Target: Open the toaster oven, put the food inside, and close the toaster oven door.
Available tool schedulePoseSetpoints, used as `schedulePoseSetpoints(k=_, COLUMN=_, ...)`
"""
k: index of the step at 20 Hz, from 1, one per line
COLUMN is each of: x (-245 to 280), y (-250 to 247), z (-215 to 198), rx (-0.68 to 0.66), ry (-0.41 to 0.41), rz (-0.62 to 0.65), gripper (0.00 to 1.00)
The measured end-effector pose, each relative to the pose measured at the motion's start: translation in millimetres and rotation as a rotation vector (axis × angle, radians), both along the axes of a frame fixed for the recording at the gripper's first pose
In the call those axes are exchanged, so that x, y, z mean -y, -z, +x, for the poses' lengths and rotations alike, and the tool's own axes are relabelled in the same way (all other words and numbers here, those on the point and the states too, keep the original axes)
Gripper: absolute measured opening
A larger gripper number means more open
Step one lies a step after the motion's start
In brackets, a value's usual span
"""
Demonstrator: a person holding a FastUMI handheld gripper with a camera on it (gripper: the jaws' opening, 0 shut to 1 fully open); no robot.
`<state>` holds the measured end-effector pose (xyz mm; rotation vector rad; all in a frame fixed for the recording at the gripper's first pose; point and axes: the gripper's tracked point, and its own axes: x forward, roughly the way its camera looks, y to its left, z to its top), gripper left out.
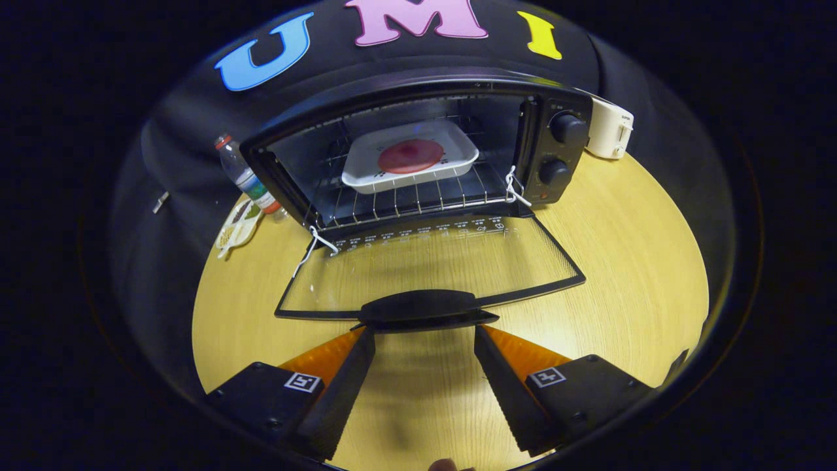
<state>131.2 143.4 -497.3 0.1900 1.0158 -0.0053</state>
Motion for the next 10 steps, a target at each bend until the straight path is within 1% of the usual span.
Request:
schedulePoseSetpoints(k=5, x=-1, y=-23, z=6, rx=0.063, ry=-0.009, rz=-0.012, gripper=0.99)
schedulePoseSetpoints(k=10, x=-4, y=-44, z=17, rx=0.159, ry=-0.034, rz=-0.059, gripper=0.99)
